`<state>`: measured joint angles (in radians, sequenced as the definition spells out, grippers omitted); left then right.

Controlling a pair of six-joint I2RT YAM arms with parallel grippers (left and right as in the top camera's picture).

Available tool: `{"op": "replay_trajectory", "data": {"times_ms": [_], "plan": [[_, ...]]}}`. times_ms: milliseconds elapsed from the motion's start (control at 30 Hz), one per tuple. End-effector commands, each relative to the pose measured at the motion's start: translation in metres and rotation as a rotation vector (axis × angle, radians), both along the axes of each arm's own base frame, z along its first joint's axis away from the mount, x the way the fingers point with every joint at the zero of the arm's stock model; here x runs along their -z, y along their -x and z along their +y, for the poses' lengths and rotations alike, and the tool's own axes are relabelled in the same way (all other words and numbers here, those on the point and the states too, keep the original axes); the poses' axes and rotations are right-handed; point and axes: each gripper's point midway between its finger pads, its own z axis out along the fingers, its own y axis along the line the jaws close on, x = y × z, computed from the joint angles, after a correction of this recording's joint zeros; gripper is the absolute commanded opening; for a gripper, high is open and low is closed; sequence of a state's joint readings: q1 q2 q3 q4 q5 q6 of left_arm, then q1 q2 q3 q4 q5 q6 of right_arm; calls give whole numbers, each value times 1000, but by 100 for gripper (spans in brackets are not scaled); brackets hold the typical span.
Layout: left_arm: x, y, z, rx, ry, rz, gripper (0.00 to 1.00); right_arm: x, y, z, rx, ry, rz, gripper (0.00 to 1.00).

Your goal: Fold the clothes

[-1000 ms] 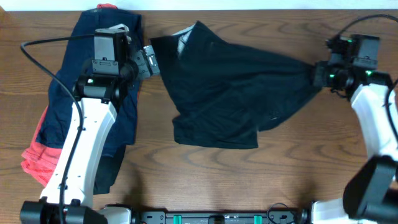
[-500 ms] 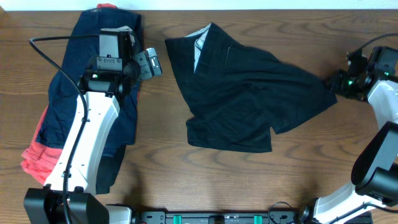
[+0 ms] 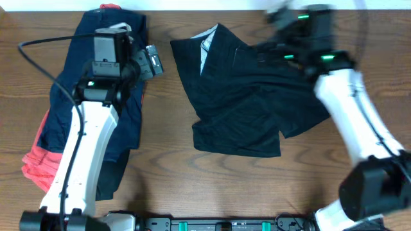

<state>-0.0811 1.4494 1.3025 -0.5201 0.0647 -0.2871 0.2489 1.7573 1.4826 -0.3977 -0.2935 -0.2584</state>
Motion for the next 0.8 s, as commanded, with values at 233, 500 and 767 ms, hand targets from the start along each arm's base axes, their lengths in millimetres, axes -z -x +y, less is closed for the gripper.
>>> {"op": "replay_trajectory", "data": {"times_ms": [233,500,767], "plan": [[-5,11,27,-55,-16,18,99,128,3,81,-150,247,71,88],[-4,11,28,-57,-16,18,99,163,20,99,-203,280,136,84],[-4,11,28,-57,-16,18,99,189,16,91,-159,348,154,43]]}}
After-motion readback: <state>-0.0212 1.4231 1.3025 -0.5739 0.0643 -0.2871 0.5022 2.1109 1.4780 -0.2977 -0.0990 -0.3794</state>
